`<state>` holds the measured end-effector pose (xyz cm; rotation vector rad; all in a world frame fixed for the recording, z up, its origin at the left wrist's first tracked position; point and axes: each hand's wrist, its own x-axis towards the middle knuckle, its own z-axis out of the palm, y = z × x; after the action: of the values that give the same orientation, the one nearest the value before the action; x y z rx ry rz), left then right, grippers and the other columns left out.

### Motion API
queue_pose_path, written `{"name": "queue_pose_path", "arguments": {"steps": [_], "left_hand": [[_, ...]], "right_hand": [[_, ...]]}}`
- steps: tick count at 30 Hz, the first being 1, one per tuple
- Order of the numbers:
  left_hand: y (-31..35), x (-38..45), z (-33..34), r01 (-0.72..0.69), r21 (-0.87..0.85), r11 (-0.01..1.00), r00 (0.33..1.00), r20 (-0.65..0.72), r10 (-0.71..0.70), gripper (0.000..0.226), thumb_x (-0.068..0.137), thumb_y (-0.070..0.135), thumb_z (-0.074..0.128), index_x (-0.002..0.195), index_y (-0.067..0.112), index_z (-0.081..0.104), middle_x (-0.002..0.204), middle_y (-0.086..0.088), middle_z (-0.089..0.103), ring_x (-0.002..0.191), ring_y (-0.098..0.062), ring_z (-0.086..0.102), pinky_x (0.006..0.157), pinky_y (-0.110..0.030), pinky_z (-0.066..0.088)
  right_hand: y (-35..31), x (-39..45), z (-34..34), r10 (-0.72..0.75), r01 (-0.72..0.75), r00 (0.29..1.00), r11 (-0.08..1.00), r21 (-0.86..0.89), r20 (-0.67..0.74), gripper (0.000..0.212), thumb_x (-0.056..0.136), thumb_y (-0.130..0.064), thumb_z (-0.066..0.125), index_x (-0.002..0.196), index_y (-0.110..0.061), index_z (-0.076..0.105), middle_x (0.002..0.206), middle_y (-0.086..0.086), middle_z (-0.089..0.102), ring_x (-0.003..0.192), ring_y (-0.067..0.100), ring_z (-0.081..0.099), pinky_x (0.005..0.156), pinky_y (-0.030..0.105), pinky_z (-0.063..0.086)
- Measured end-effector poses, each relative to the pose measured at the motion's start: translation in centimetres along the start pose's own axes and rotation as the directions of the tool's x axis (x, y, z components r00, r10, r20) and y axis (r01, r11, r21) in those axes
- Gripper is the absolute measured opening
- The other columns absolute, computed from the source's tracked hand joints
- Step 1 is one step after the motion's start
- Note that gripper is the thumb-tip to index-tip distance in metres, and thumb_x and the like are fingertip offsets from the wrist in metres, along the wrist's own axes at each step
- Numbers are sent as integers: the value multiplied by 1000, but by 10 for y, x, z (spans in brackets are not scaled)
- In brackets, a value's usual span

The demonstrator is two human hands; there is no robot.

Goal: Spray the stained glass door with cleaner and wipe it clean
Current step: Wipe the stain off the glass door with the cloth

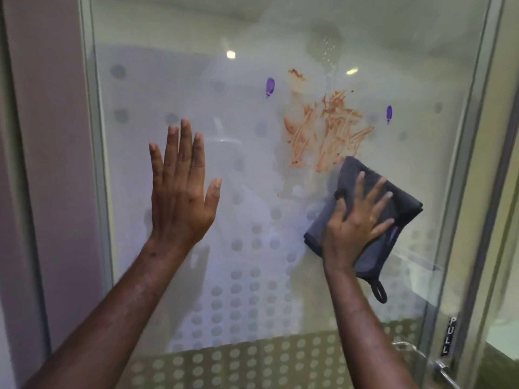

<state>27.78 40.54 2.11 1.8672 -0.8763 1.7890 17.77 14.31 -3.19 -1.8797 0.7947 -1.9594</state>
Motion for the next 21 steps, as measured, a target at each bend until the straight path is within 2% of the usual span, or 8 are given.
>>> {"name": "queue_pose_path", "arguments": {"steps": [2,5,6,8,11,15,18,21], "left_hand": [[-2,15,-4,-8,-27,1000,1000,-13,8,71,106,43,34,158,-3,20,166,-28,15,156,-43,11,126,-61,5],[-4,36,-4,-16,-75,997,1000,-21,14,81,105,57,19,158,-4,19,167,-28,14,157,-42,10,127,-60,4],[-4,42,-3,-11,-84,996,1000,-20,9,85,103,61,15,158,-3,18,167,-27,13,157,-42,9,127,-59,4],[-4,51,0,-1,-89,996,1000,-18,-1,89,101,64,13,159,-3,16,168,-27,12,157,-41,8,127,-58,2],[-4,60,5,-9,-63,998,1000,-3,9,86,103,62,20,159,-2,14,168,-26,10,158,-40,7,127,-59,3],[-5,65,9,-9,-19,1000,999,39,10,86,104,63,19,160,-1,12,169,-23,6,158,-37,3,127,-58,3],[-4,65,8,-6,-15,1000,998,56,7,88,103,65,15,160,-1,10,169,-23,5,159,-37,2,127,-59,4],[-3,67,7,-11,-33,999,998,53,13,92,101,69,11,160,-1,10,169,-24,5,159,-37,2,127,-60,4]], "right_hand": [[-35,-25,6,-161,164,985,984,-64,56,72,92,-37,45,160,-38,21,171,4,10,158,32,6,117,73,7],[-87,-63,14,-505,520,843,853,-44,185,75,88,-40,48,159,-36,24,170,7,12,157,36,6,117,74,1],[-95,-66,16,-567,581,800,814,-18,199,74,89,-40,49,159,-35,26,170,6,14,157,36,7,117,75,0],[-92,-55,17,-619,629,764,777,1,184,71,91,-37,50,158,-33,28,169,4,18,157,33,11,117,75,3],[-60,-21,13,-576,586,808,809,-54,125,72,88,-31,52,158,-28,33,167,3,25,156,29,18,118,72,10],[-13,41,2,-242,243,970,967,-75,14,73,89,-21,47,160,-28,28,170,-1,19,157,24,13,120,69,12],[-6,66,-1,-83,82,996,996,-25,-31,64,99,-24,42,161,-30,24,170,-6,16,158,23,10,120,68,10],[-23,57,2,-115,115,993,993,-20,-8,64,98,-30,36,161,-30,24,171,-3,14,158,25,8,120,68,8]]}}
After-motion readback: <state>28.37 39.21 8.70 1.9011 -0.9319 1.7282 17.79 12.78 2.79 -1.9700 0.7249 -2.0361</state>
